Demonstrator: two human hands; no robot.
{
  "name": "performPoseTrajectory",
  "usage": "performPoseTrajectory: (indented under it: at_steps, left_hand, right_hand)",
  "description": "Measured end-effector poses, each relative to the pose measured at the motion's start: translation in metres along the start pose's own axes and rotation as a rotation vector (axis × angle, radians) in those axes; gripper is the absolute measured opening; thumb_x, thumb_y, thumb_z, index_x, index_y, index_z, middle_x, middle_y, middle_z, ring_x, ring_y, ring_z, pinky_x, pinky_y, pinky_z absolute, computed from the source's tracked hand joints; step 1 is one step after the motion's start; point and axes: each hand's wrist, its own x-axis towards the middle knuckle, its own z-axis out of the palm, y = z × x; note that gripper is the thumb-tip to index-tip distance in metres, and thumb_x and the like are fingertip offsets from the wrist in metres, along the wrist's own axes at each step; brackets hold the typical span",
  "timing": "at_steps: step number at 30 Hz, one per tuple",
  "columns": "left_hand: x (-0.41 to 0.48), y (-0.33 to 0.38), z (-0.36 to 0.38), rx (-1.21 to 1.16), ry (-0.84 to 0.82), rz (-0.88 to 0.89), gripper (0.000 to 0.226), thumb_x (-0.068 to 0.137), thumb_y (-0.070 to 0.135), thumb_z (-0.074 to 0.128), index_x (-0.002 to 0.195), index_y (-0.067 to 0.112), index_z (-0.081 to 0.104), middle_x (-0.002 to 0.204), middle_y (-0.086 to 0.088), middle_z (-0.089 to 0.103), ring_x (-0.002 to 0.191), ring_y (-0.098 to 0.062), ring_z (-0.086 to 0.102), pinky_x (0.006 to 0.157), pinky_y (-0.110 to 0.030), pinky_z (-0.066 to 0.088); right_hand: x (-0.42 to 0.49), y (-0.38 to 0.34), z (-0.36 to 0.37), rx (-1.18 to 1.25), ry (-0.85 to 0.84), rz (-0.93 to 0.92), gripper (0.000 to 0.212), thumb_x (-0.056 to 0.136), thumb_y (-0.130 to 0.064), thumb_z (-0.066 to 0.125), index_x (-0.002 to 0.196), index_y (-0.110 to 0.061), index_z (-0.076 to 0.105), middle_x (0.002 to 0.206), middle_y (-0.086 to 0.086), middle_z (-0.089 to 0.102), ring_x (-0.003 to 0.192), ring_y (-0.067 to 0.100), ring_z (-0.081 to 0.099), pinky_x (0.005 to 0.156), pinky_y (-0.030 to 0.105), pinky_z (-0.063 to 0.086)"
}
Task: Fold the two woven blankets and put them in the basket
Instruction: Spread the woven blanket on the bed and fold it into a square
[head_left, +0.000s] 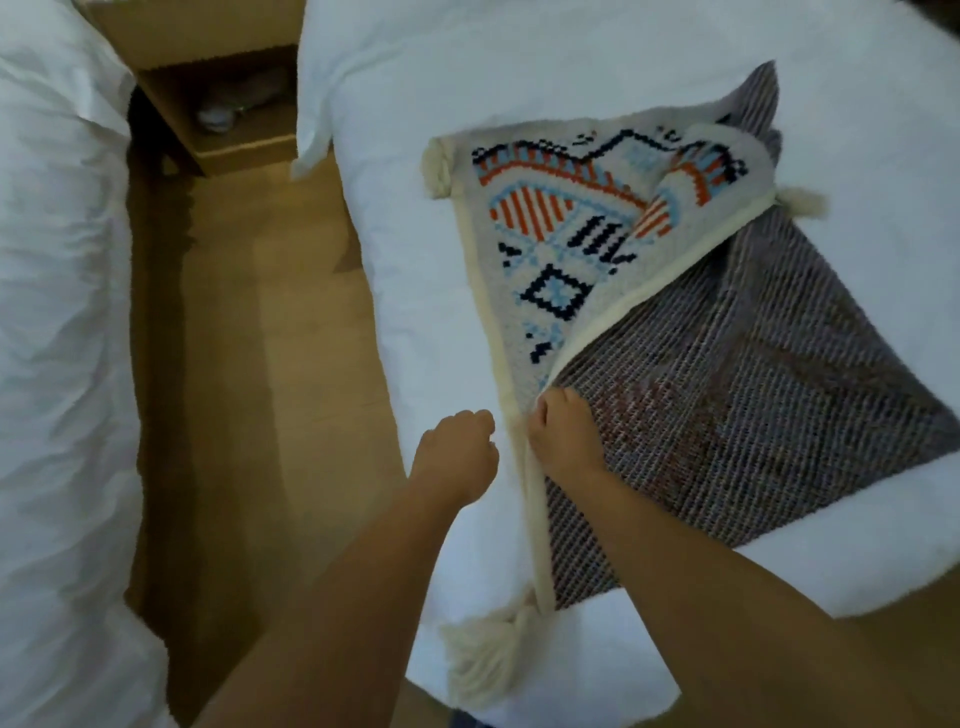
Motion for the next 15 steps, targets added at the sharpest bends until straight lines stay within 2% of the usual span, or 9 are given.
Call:
performPoseTrajectory:
  at_steps: [2, 5, 10, 13, 15]
  left_hand:
    - [0.024, -0.001, -0.022, 0.016, 0.018, 0.035, 0.027, 0.093, 0.019, 0.039, 0.115, 0.012, 0.053, 0.104, -0.003, 0.057, 0.097, -0.023, 0.056, 0.076, -0.03, 0.039]
    - [0.054, -0.004, -0.051, -0.049, 0.033, 0.036, 0.03, 0.094, 0.02, 0.04, 0.12, 0.013, 0.052, 0.112, -0.005, 0.059, 0.102, -0.023, 0.056, 0.079, -0.029, 0.041]
    - [0.104, 0.0, -0.085, -0.005, -0.044, 0.149, 0.032, 0.094, 0.021, 0.039, 0.122, 0.012, 0.051, 0.117, -0.008, 0.058, 0.106, -0.025, 0.055, 0.086, -0.035, 0.046]
    - [0.139, 0.003, -0.105, 0.048, -0.102, 0.256, 0.031, 0.095, 0.022, 0.038, 0.122, 0.011, 0.051, 0.119, -0.01, 0.057, 0.107, -0.027, 0.055, 0.088, -0.036, 0.045]
    - [0.161, -0.001, -0.118, 0.095, -0.151, 0.339, 0.03, 0.096, 0.021, 0.037, 0.12, 0.01, 0.051, 0.118, -0.011, 0.057, 0.106, -0.029, 0.054, 0.087, -0.035, 0.043]
  right_hand:
    - [0.017, -0.007, -0.008, 0.08, 0.039, 0.115, 0.022, 0.095, -0.017, 0.039, 0.101, -0.002, 0.054, 0.113, 0.017, 0.052, 0.105, 0.029, 0.048, 0.09, 0.039, 0.041]
    - [0.043, -0.02, -0.02, 0.167, 0.043, 0.239, 0.025, 0.094, -0.024, 0.042, 0.099, -0.002, 0.054, 0.111, 0.017, 0.053, 0.1, 0.029, 0.05, 0.085, 0.036, 0.04]
    - [0.082, -0.044, -0.029, 0.193, 0.102, 0.252, 0.035, 0.094, -0.024, 0.043, 0.119, -0.002, 0.05, 0.123, 0.016, 0.048, 0.112, 0.03, 0.046, 0.09, 0.039, 0.041]
    - [0.105, -0.057, -0.034, 0.196, 0.159, 0.272, 0.032, 0.092, -0.02, 0.045, 0.117, -0.001, 0.052, 0.116, 0.016, 0.048, 0.113, 0.031, 0.044, 0.092, 0.038, 0.038]
    - [0.12, -0.061, -0.04, 0.165, 0.243, 0.364, 0.026, 0.091, -0.019, 0.046, 0.11, -0.003, 0.054, 0.107, 0.013, 0.047, 0.111, 0.032, 0.043, 0.091, 0.037, 0.036]
